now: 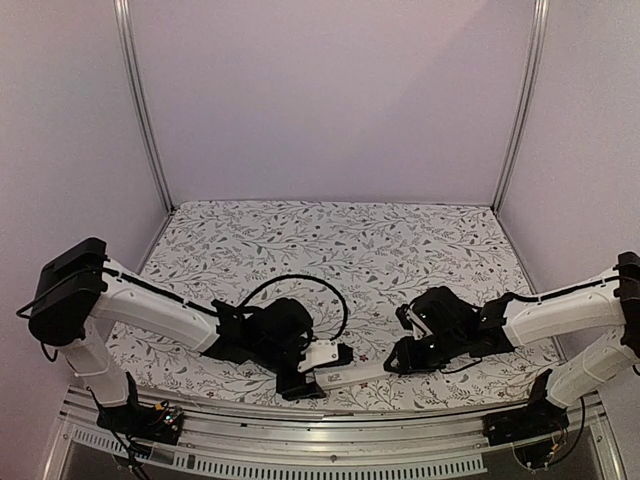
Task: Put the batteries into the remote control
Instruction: Load the battery cover onto the remote control without the battery cover.
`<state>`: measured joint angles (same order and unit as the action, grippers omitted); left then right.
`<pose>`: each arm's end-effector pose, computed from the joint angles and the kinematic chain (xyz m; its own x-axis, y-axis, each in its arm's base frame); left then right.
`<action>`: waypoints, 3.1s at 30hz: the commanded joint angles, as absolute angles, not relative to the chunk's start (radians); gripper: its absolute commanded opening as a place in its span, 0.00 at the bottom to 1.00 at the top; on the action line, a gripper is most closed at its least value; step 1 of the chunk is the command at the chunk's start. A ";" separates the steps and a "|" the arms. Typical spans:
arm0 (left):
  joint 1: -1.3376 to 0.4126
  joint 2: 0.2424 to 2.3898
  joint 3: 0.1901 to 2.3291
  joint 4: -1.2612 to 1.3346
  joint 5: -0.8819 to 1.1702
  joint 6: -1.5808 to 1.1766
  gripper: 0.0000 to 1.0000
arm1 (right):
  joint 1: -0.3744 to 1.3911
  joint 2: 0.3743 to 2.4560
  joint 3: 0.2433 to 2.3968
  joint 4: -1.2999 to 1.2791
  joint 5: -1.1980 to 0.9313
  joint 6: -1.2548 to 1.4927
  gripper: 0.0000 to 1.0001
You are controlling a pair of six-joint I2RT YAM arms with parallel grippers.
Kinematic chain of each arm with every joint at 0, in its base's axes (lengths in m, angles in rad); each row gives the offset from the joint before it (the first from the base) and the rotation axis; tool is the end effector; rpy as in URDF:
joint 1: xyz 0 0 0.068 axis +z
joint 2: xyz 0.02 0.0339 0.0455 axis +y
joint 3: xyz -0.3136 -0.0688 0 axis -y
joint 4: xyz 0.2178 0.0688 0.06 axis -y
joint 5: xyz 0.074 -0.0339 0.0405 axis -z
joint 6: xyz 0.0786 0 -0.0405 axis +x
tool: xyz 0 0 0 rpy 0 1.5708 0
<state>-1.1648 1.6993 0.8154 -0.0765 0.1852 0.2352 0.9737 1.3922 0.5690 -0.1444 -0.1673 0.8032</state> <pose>0.1176 -0.3102 0.1702 -0.0946 0.7999 -0.5926 0.9941 0.1078 -0.0132 0.1254 0.2077 0.1784 -0.9465 -0.1302 -0.2952 -0.2699 0.8208 0.5034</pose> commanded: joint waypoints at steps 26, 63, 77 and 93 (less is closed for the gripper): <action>-1.137 1.806 0.934 -0.203 0.238 0.218 0.38 | 1.072 1.534 0.715 -0.255 -0.038 0.827 0.17; -1.138 1.810 0.936 -0.205 0.235 0.207 0.23 | 1.019 1.344 0.720 -0.481 0.109 0.876 0.13; -1.142 1.813 0.942 -0.213 0.224 0.204 0.19 | 1.124 1.667 0.922 -0.518 0.107 0.895 0.00; -1.143 1.795 0.921 -0.192 0.221 0.207 0.16 | 1.136 1.649 0.894 -0.508 0.120 0.913 0.00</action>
<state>-1.1404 1.7882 0.9283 -0.2184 0.2203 0.2016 1.1385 1.7084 0.9463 -0.5335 0.1265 0.8997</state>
